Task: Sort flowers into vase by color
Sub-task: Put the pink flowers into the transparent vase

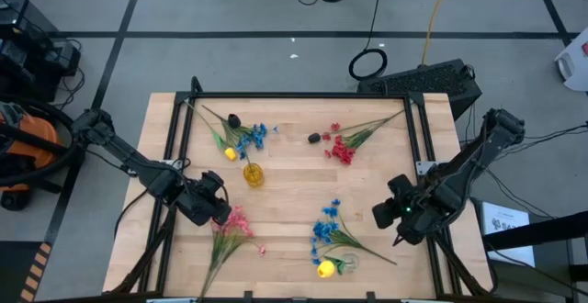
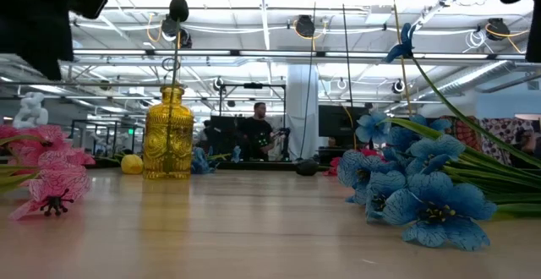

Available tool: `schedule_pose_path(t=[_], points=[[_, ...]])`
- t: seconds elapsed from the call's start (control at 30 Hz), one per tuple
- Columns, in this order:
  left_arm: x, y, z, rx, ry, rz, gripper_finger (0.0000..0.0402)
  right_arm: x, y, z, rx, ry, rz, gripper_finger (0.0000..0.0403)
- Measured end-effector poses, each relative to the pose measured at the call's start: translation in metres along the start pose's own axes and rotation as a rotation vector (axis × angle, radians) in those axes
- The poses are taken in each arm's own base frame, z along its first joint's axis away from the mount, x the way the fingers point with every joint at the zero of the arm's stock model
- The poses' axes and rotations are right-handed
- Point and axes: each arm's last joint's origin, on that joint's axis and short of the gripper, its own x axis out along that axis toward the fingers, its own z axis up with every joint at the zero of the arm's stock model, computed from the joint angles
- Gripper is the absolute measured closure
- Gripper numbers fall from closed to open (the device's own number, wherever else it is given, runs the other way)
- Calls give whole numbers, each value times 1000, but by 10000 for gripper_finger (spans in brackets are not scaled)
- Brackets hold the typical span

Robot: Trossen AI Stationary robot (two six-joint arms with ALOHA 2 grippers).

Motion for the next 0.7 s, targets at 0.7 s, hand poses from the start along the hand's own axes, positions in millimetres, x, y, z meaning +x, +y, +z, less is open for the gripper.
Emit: schedule_pose_path(t=[0.7], points=[[12,-103,-23,8,146,119,231,12,7,-2,-143,12,-37,399]])
